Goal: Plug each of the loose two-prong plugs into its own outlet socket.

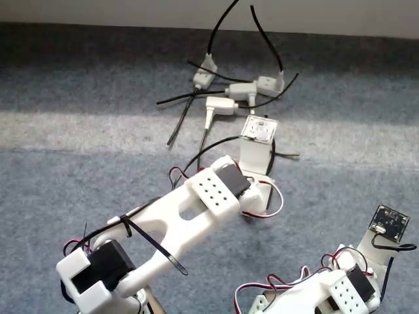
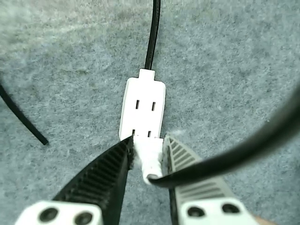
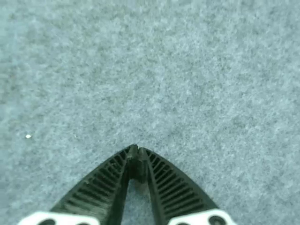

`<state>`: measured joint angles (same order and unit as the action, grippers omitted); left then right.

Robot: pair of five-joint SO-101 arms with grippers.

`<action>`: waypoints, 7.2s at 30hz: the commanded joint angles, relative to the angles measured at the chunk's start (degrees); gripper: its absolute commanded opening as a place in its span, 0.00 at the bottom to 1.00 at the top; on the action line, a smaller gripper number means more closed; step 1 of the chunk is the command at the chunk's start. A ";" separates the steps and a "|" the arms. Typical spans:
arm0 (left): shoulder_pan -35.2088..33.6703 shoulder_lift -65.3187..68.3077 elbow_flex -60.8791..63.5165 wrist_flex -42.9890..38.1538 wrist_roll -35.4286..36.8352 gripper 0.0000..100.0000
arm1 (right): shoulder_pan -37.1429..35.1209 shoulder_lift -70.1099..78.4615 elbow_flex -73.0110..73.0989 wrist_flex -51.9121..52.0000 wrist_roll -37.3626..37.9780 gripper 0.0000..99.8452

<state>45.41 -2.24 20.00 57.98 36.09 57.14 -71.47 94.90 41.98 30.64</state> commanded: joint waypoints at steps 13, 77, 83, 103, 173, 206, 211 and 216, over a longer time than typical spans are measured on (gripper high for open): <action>-0.92 -0.31 -0.40 -0.44 -0.79 0.01 | -0.40 0.13 5.14 -1.01 -0.62 0.01; -0.57 24.57 -19.21 8.70 -0.62 0.01 | -0.31 0.13 5.23 -1.01 -0.44 0.01; -1.01 27.74 -26.51 15.82 -0.79 0.07 | -0.31 0.13 5.23 -1.01 -0.44 0.01; -6.46 28.62 -34.24 24.53 -0.35 0.28 | -0.48 0.13 5.32 -1.01 -0.44 0.01; -32.75 73.63 -100.09 -13.01 -26.73 0.18 | -0.66 0.13 5.58 -1.01 -0.35 0.01; -44.62 67.65 -115.21 2.64 -42.29 0.24 | -0.66 0.13 5.58 -1.01 -0.26 0.01; -45.32 62.11 -115.30 2.81 -42.11 0.24 | -0.66 0.13 5.58 -1.01 -0.26 0.01; -45.67 55.87 -115.30 2.81 -42.11 0.23 | -0.66 0.13 5.58 -1.01 -0.26 0.01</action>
<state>0.66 61.93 -92.79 60.62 -6.55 57.14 -71.47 94.90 41.98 30.64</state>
